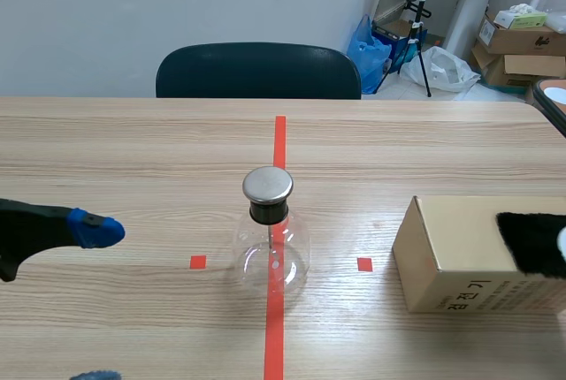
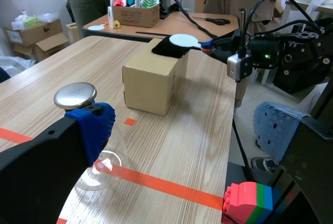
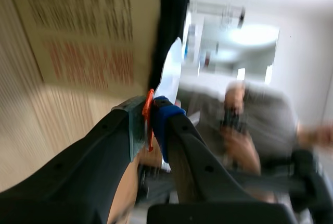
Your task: Do the electroscope experiment
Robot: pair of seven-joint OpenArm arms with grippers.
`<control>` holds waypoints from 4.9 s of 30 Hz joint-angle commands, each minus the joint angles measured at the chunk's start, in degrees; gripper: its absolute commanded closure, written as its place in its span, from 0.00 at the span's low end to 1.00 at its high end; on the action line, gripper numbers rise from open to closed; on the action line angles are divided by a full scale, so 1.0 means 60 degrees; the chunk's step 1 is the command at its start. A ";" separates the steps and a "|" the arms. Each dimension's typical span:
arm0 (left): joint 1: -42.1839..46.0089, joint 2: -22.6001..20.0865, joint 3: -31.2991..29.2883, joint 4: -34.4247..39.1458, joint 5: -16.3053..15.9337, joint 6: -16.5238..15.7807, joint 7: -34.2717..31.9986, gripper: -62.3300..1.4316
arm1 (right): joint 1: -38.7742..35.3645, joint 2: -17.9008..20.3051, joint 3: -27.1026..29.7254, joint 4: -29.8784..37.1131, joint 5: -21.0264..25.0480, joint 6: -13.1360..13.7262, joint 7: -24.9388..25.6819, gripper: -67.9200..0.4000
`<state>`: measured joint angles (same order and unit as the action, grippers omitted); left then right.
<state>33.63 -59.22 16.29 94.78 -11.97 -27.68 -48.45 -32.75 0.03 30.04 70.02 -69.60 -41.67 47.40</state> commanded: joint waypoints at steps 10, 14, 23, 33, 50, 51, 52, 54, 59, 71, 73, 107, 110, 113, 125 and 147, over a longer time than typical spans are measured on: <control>-0.0025 -0.0007 -0.0062 0.0146 -0.0073 -0.0015 -0.0168 0.08 | 0.0036 -0.0055 -0.0076 0.0131 -0.0098 -0.0532 -0.0135 0.97; -0.0029 -0.0007 -0.0062 0.0146 -0.0069 -0.0011 -0.0164 0.08 | 0.0036 -0.0055 -0.0062 0.0131 -0.0124 -0.0532 -0.0922 0.97; -0.0025 -0.0007 -0.0062 0.0146 -0.0069 -0.0015 -0.0168 0.08 | 0.0091 -0.0058 -0.0069 0.0135 -0.0404 -0.0532 -0.0688 0.97; -0.0025 -0.0007 -0.0062 0.0142 -0.0073 -0.0015 -0.0168 0.08 | 0.0138 -0.0036 -0.0073 0.0437 -0.0535 -0.0532 -0.0838 0.97; -0.0025 -0.0004 -0.0062 0.0142 -0.0146 -0.0015 -0.0164 0.08 | -0.0127 -0.0033 -0.1843 0.2583 -0.0645 -0.0324 -0.2834 0.97; -0.0025 -0.0004 -0.0062 0.0142 -0.0146 -0.0015 -0.0164 0.08 | -0.0127 -0.0033 -0.2007 0.2674 -0.0699 -0.0324 -0.2976 0.97; -0.0025 -0.0004 -0.0062 0.0142 -0.0146 -0.0015 -0.0164 0.08 | -0.0127 -0.0033 -0.2167 0.2776 -0.0769 -0.0324 -0.3104 0.97; -0.0025 -0.0004 -0.0062 0.0142 -0.0146 -0.0011 -0.0164 0.09 | -0.0153 -0.0036 -0.2477 0.2943 -0.0889 -0.0324 -0.3319 0.97; -0.0025 0.0000 -0.0062 0.0142 -0.0142 0.0011 0.0029 0.10 | -0.0153 -0.0036 -0.3271 0.3209 -0.1231 -0.0324 -0.4025 0.97; -0.0372 0.0488 -0.0040 -0.0291 0.0007 0.1180 0.0973 0.93 | -0.0146 -0.0040 -0.4998 0.3326 -0.2266 -0.0331 -0.5752 0.97; -0.0663 0.0780 -0.0036 -0.0667 0.0302 0.1118 0.0976 0.93 | -0.0142 -0.0040 -0.5278 0.3351 -0.2349 -0.0331 -0.5992 0.97; -0.7548 0.5013 0.3107 -0.8808 0.3923 -0.0987 -0.0175 0.92 | 0.0831 0.1435 -0.9187 0.3391 -0.2349 0.1461 -0.9577 0.97; -0.7708 0.5198 0.3198 -0.8976 0.3825 -0.0984 0.0015 0.92 | 0.0801 0.1504 -0.9180 0.3559 -0.2349 0.1461 -0.9559 0.97; -0.7788 0.5329 0.3209 -0.8994 0.3526 -0.0809 0.0393 0.92 | 0.0761 0.1501 -0.9052 0.3836 -0.2349 0.1464 -0.9449 0.97; -0.7858 0.5344 0.3293 -0.8994 0.3100 -0.0769 0.0579 0.92 | 0.0138 0.1501 -0.8659 0.4269 -0.2349 0.1818 -0.8327 0.97; -0.7854 0.5399 0.3293 -0.8994 0.3104 -0.0761 0.0583 0.92 | 0.0142 0.1501 -0.8633 0.4258 -0.2349 0.2284 -0.8014 0.97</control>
<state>-13.04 -26.98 36.10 39.97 7.42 -32.16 -43.97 -32.40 8.43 -21.87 95.15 -83.66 -27.59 -0.45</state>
